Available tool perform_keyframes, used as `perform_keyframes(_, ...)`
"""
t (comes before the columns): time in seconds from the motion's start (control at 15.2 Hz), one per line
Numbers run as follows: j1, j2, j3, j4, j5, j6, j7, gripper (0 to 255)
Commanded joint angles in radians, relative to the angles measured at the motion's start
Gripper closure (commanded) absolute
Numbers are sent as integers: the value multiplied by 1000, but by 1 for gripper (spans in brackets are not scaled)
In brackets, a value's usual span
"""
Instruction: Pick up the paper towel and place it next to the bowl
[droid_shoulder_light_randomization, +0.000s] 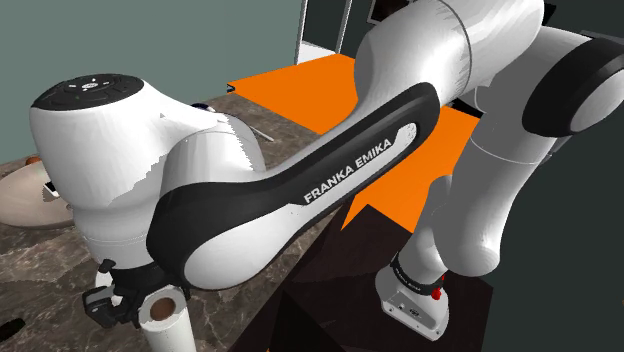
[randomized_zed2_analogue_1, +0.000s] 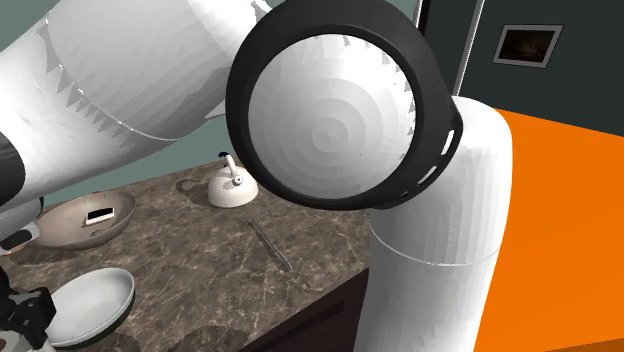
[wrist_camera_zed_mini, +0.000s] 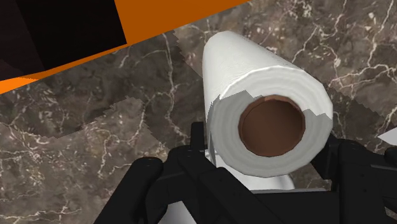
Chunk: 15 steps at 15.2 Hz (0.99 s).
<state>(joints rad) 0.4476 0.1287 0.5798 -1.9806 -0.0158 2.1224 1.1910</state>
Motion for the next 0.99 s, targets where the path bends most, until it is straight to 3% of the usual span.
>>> perform_keyframes(0.0,0,0,0,0,0,0,0,255)
perform_keyframes(0.07,0,0,0,0,0,0,0,255)
perform_keyframes(0.13,0,0,0,0,0,0,0,0)
perform_keyframes(0.46,0,0,0,0,0,0,0,0)
perform_keyframes(0.73,-11,-50,0,76,31,-119,-22,0)
perform_keyframes(0.92,-11,-50,0,76,31,-119,-22,0)
